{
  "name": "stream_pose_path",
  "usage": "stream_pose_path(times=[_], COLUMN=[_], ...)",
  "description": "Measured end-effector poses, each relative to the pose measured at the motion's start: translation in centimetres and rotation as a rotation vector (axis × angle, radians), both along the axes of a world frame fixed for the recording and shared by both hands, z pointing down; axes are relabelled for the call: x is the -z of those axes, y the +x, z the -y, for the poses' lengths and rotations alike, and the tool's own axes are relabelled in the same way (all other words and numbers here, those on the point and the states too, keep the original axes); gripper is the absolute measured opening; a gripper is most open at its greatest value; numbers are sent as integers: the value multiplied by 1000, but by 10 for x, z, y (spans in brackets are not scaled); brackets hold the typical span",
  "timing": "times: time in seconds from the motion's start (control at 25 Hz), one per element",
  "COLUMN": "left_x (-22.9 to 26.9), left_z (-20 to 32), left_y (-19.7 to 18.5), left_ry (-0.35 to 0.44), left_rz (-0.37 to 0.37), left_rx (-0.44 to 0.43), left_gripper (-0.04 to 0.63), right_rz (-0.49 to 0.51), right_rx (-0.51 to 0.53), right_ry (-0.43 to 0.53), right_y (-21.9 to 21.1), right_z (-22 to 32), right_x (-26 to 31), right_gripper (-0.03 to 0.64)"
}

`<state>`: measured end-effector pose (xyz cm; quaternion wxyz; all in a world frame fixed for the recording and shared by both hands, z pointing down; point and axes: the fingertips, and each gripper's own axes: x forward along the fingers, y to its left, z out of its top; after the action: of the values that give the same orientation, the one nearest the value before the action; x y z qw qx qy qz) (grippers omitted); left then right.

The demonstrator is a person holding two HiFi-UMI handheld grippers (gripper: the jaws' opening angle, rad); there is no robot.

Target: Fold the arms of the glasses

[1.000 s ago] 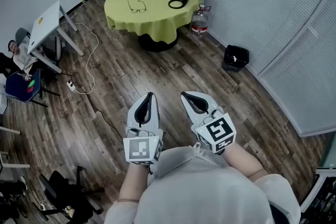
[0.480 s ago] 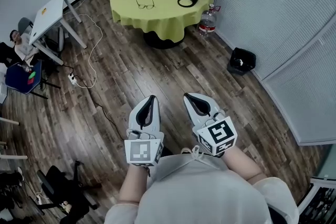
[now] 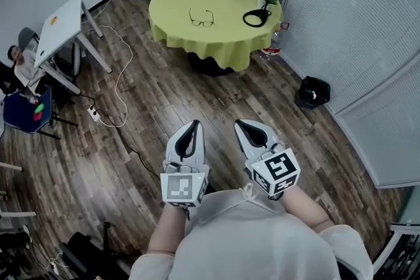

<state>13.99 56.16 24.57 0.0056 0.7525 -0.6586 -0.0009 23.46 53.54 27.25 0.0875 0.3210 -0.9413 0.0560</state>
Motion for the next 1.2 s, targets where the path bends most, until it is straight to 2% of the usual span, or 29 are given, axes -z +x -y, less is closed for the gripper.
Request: stream_pose_path(times=[0.28,0.52,0.68,0.88,1.2], left_x=[19,11,-8,-25,-20], left_z=[51,93,131,204,385], left_y=[-151,-236,-262,-274,-284], left_ry=[12,-10,-43,-68,-62], left_rz=[10,-17,-55,-52,-25], left_rx=[-35,-40,-49,-64,-83], left_gripper=[6,6,6,6,6], right_rz=[5,-22,-50,-43,-17], right_rx=[-35,-51,-58,-64,-85], right_ry=[23,-7,-37,-49,-58], right_y=[-151,-232,-255,-269,-275], right_z=[55,96,137,213,389], right_x=[20,10,-6,-21,-18], right_gripper=[-1,-1,-1,0,0])
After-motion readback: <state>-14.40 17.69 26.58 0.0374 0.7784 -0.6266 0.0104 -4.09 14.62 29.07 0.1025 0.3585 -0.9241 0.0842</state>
